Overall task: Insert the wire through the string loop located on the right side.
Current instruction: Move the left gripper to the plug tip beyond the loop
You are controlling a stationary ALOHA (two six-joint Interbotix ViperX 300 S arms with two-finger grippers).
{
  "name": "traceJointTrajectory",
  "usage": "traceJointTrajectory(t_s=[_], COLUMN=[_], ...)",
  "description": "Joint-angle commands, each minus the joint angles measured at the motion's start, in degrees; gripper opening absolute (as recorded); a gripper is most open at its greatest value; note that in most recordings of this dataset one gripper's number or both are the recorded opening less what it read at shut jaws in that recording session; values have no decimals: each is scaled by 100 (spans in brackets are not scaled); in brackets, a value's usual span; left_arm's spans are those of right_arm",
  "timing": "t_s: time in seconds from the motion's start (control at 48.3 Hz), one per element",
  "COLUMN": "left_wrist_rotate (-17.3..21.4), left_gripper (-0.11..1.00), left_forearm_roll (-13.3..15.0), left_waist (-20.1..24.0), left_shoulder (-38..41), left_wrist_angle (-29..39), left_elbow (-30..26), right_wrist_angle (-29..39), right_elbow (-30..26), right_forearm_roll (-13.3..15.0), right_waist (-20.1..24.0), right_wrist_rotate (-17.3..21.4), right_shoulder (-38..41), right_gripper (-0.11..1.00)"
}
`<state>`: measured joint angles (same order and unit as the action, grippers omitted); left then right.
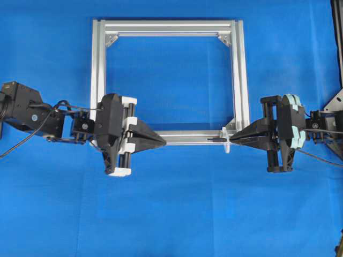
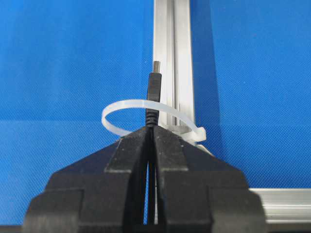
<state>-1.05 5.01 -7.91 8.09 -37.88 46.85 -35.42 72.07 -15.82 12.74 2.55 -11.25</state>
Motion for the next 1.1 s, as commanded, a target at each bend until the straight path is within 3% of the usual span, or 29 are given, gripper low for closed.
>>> traceJointTrajectory(t_s=[0.0,0.58,1.014,1.077], left_wrist_rotate=[9,9,53,53], left_gripper=[0,0,1,9], left_forearm_roll=[-18,-18,-18,-18], left_waist=[35,360,396,404], left_shoulder=[-62,853,958,958], left_wrist_angle=[0,1354,1564,1556], left_elbow=[-246,-2382,-2496,-2505], right_wrist_angle=[-44,-44,-35,-35], right_elbow=[-88,-88,-79,-79], right_forearm_roll=[-9,-9,-9,-9], right_waist=[-18,-18,-18,-18], right_wrist_rotate=[-9,-9,-9,-9], right_shoulder=[-44,-44,-44,-35], right_gripper=[-4,-4,-4,-4])
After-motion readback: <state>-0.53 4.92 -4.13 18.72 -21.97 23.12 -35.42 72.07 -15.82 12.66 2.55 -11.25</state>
